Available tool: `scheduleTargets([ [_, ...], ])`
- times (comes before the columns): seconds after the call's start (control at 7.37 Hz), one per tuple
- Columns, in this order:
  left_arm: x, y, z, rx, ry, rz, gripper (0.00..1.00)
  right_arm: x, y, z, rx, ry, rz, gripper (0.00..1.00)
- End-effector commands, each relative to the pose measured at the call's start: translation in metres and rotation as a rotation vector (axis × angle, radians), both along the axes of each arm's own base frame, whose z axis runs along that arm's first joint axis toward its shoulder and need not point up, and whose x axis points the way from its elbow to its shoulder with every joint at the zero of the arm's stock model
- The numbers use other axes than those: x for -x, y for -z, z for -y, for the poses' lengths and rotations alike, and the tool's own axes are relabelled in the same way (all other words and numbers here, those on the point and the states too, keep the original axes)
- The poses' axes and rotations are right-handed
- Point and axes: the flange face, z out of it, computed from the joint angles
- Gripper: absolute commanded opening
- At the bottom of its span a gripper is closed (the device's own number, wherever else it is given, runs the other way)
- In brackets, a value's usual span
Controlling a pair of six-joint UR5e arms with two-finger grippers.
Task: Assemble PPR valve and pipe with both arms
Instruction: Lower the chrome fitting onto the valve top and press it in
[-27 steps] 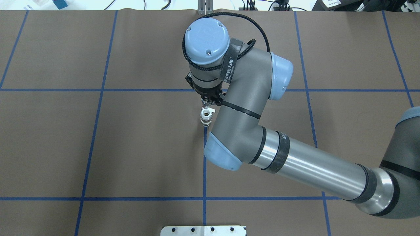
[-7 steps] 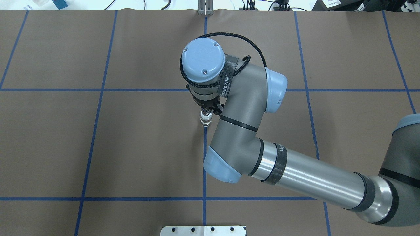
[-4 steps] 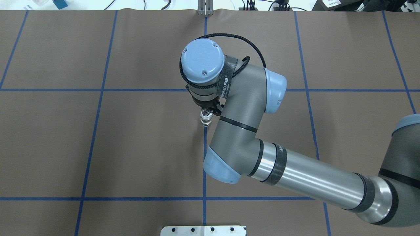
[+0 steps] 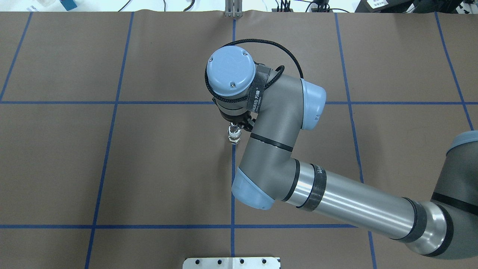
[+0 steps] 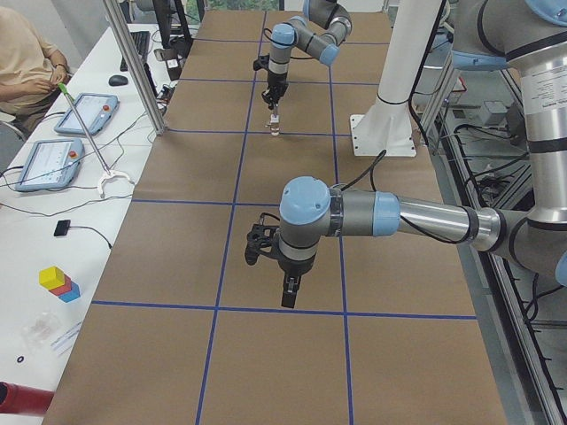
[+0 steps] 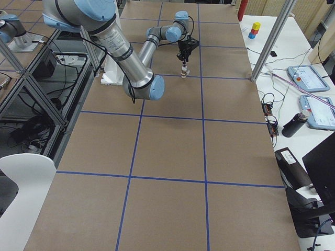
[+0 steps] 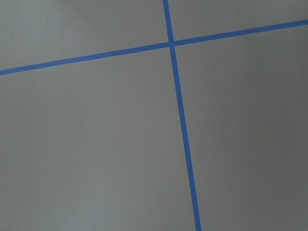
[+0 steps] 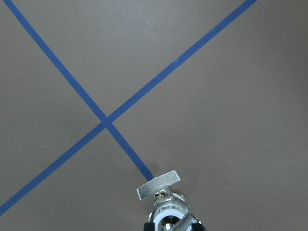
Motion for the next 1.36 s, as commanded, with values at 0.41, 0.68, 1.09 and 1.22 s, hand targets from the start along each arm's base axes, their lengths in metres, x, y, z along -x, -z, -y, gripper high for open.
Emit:
scheduleTargets([
  [0.41, -0.0005, 0.0011, 0.0007, -0.002, -0.001, 0.0, 1.0, -0.0032, 0.0025, 0.0018, -0.014, 0.009, -0.002, 0.0],
  [0.68, -0.0004, 0.0016, 0.0013, -0.004, -0.001, 0.0, 1.0, -0.004, -0.0028, 0.0045, -0.028, 0.004, -0.018, 0.0],
  [1.09, -0.0004, 0.0016, 0.0013, -0.004, -0.001, 0.0, 1.0, -0.0038, 0.0011, 0.0048, -0.032, 0.003, -0.013, 0.0],
  [1.22, -0.0004, 0.0024, 0.0014, -0.005, -0.001, 0.001, 1.0, -0.0032, 0.0022, 0.0039, -0.033, 0.004, -0.012, 0.0],
])
